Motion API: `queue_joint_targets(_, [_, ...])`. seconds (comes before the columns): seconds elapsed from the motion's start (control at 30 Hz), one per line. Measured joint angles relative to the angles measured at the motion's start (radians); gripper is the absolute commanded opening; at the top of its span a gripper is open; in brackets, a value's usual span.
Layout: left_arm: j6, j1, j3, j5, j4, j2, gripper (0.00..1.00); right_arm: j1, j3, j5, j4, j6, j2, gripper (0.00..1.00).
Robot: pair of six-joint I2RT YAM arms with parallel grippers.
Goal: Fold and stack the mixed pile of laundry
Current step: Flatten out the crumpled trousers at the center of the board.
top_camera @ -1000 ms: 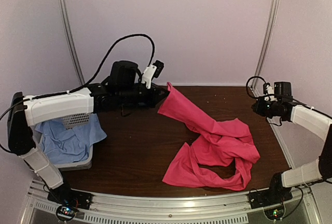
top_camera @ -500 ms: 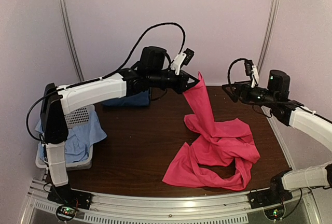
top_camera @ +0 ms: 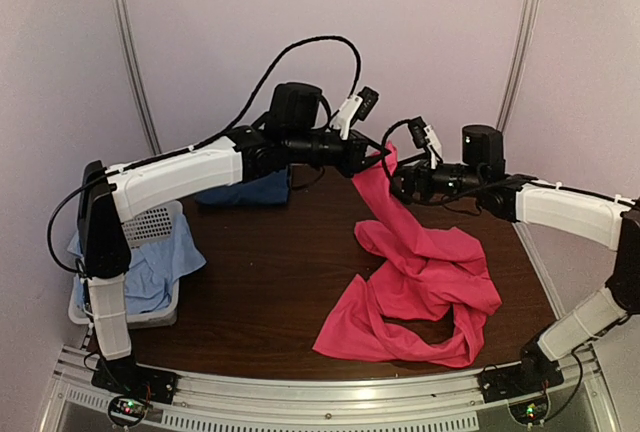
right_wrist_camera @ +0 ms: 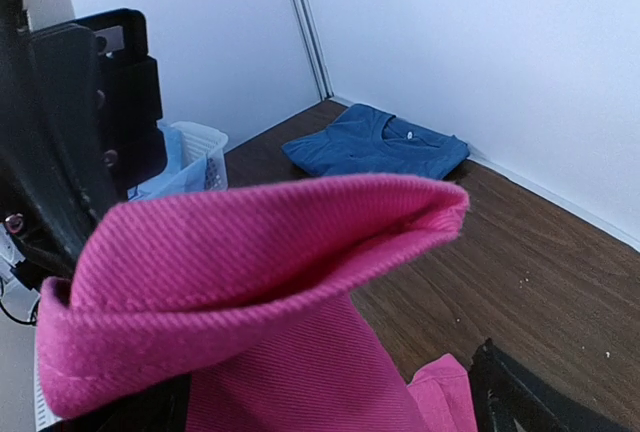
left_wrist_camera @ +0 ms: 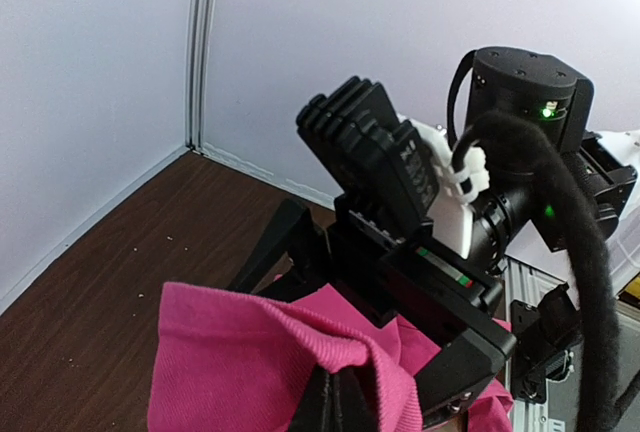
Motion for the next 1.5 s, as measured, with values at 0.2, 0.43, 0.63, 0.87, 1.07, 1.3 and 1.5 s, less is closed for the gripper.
queue_joint_targets(0.2, [-0.016,0.021,0.0,-0.019,-0.009,0.0,0.0,0.0,-0.044,-0.016,-0.015,0.005,-0.071,1.0])
queue_joint_targets(0.43, [-0.016,0.047,0.001,-0.027,-0.019,0.0,0.0,0.002,-0.056,0.035,-0.059,0.006,-0.194,1.0])
queue_joint_targets(0.63, [-0.016,0.047,0.018,-0.026,-0.029,0.001,0.0,0.018,-0.016,0.082,-0.093,0.018,-0.127,0.98])
queue_joint_targets(0.87, [-0.018,0.047,0.037,-0.014,-0.025,0.001,0.18,0.046,0.037,0.187,-0.115,0.016,-0.008,0.0])
queue_joint_targets(1.07, [-0.074,0.066,-0.007,-0.066,0.013,-0.007,0.71,0.026,0.058,0.36,-0.159,0.016,-0.004,0.0])
queue_joint_targets(1.3, [-0.132,0.159,-0.188,-0.114,0.05,0.049,0.82,-0.208,0.056,0.648,-0.257,0.018,-0.148,0.0])
queue_joint_targets(1.5, [-0.201,0.156,-0.185,-0.124,0.056,0.241,0.96,-0.343,0.05,0.814,-0.303,0.037,-0.283,0.0])
